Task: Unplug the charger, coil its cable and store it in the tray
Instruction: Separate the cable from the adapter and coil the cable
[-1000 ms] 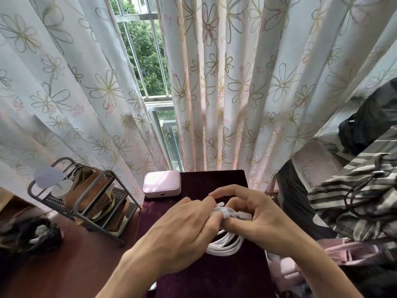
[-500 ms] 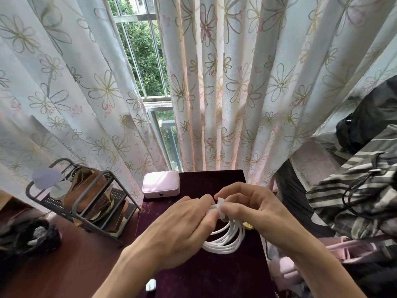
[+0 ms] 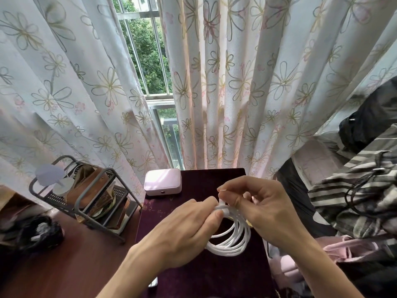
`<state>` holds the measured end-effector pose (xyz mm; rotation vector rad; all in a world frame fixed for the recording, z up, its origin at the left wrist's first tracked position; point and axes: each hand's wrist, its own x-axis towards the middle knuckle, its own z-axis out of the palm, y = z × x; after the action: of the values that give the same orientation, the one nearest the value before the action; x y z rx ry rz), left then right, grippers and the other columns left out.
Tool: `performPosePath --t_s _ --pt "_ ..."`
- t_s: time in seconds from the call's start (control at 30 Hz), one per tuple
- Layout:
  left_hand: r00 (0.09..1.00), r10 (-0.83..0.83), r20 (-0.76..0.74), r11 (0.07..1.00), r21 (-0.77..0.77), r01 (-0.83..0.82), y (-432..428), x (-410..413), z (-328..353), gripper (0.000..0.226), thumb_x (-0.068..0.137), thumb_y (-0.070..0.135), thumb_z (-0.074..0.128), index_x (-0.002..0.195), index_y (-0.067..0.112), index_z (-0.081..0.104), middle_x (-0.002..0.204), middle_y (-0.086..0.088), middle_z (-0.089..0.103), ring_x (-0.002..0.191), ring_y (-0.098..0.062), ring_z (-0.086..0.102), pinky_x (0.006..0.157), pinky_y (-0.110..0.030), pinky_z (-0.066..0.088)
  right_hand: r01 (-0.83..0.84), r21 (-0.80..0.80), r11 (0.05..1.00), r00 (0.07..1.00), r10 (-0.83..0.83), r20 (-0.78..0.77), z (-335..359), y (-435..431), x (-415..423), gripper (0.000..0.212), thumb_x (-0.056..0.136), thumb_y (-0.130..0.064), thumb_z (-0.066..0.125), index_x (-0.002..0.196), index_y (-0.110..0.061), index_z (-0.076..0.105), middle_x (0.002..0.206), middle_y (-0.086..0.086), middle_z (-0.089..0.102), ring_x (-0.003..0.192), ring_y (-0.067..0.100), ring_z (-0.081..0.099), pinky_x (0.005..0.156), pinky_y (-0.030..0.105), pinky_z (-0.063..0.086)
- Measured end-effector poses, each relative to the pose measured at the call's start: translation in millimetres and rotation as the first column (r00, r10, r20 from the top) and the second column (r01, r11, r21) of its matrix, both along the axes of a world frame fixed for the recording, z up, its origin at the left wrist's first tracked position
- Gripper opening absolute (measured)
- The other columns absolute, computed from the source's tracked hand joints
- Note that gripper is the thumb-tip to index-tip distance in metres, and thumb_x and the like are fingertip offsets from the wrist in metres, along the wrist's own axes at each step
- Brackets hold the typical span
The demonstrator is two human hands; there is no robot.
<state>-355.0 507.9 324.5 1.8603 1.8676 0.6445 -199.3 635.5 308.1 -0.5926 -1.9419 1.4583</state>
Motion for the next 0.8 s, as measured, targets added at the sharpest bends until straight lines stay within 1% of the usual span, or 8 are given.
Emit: performPosePath --t_s 0.07,0.13,0.17,0.23,0.37,0.53,0.67,0.8 --pt "0.999 0.037 0.026 0.999 -0.022 -0.036 0 -2 -2 0.037 0.103 0.049 0.023 0.096 0.024 0.049 0.085 0.003 0.054 0.083 -0.014 0.05 0.08 -0.036 0.042 0.035 0.127 0.991 0.999 -0.034 -0.007 -3 -4 4 0.012 0.089 -0.026 0.085 0.096 -0.035 0.083 0.082 -0.019 0.08 0.073 -0.005 0.072 0.07 0.007 0.051" --pt "0.995 0.055 0.081 0.998 -0.02 -0.054 2 -3 -1 0.037 0.104 0.05 0.024 0.087 0.024 0.045 0.079 0.001 0.052 0.078 -0.016 0.05 0.076 -0.038 0.044 0.038 0.197 0.98 0.999 -0.034 -0.021 -5 -7 7 0.011 0.088 -0.029 0.084 0.097 -0.034 0.082 0.091 -0.016 0.08 0.087 0.007 0.077 0.078 0.025 0.061" --pt "0.99 0.06 0.131 0.998 -0.011 -0.059 3 -3 0 0.038 0.105 0.049 0.025 0.083 0.023 0.043 0.076 -0.001 0.05 0.073 -0.017 0.049 0.072 -0.039 0.043 0.029 0.244 0.969 0.999 -0.023 -0.026 -6 -7 8 0.009 0.089 -0.03 0.083 0.098 -0.034 0.082 0.097 -0.014 0.08 0.092 0.014 0.077 0.08 0.038 0.062" --pt "0.968 0.07 0.24 0.997 0.007 -0.074 6 -4 2 0.038 0.106 0.042 0.03 0.076 0.02 0.039 0.072 -0.005 0.045 0.064 -0.015 0.043 0.064 -0.037 0.04 0.017 0.361 0.933 1.0 -0.007 -0.028 -8 -9 10 0.008 0.091 -0.032 0.08 0.099 -0.033 0.081 0.106 -0.016 0.077 0.1 0.018 0.076 0.082 0.049 0.059" --pt "0.928 0.099 0.36 0.995 -0.009 -0.102 9 -4 6 0.036 0.105 0.027 0.037 0.073 0.013 0.041 0.069 -0.004 0.043 0.062 -0.009 0.039 0.059 -0.028 0.037 0.021 0.448 0.894 1.0 -0.019 -0.009 -12 -7 15 0.008 0.093 -0.035 0.076 0.1 -0.035 0.079 0.119 -0.019 0.07 0.106 0.016 0.072 0.081 0.051 0.056" --pt "0.867 0.131 0.48 0.991 -0.043 -0.125 10 -2 5 0.037 0.108 0.021 0.041 0.074 0.007 0.044 0.067 0.004 0.042 0.063 -0.012 0.039 0.06 -0.033 0.037 0.023 0.509 0.861 1.0 -0.013 -0.022 -13 -3 15 0.007 0.094 -0.035 0.075 0.099 -0.034 0.08 0.119 -0.019 0.072 0.104 0.009 0.072 0.08 0.049 0.055" --pt "0.85 0.128 0.51 0.992 -0.046 -0.122 11 -1 3 0.04 0.108 0.026 0.038 0.072 0.01 0.044 0.067 0.004 0.043 0.062 -0.012 0.04 0.061 -0.029 0.037 0.026 0.557 0.83 0.999 -0.035 0.005 -13 -1 16 0.006 0.093 -0.032 0.077 0.097 -0.031 0.081 0.12 -0.019 0.075 0.109 0.0 0.071 0.083 0.044 0.053" --pt "0.887 0.137 0.44 0.989 -0.012 -0.147 12 -2 0 0.039 0.104 0.038 0.037 0.068 0.028 0.045 0.064 0.011 0.045 0.06 -0.006 0.04 0.059 -0.023 0.037 0.021 0.6 0.8 0.998 -0.057 0.04 -11 -1 15 0.01 0.088 -0.034 0.082 0.096 -0.03 0.081 0.12 -0.018 0.077 0.115 -0.005 0.069 0.089 0.038 0.05"
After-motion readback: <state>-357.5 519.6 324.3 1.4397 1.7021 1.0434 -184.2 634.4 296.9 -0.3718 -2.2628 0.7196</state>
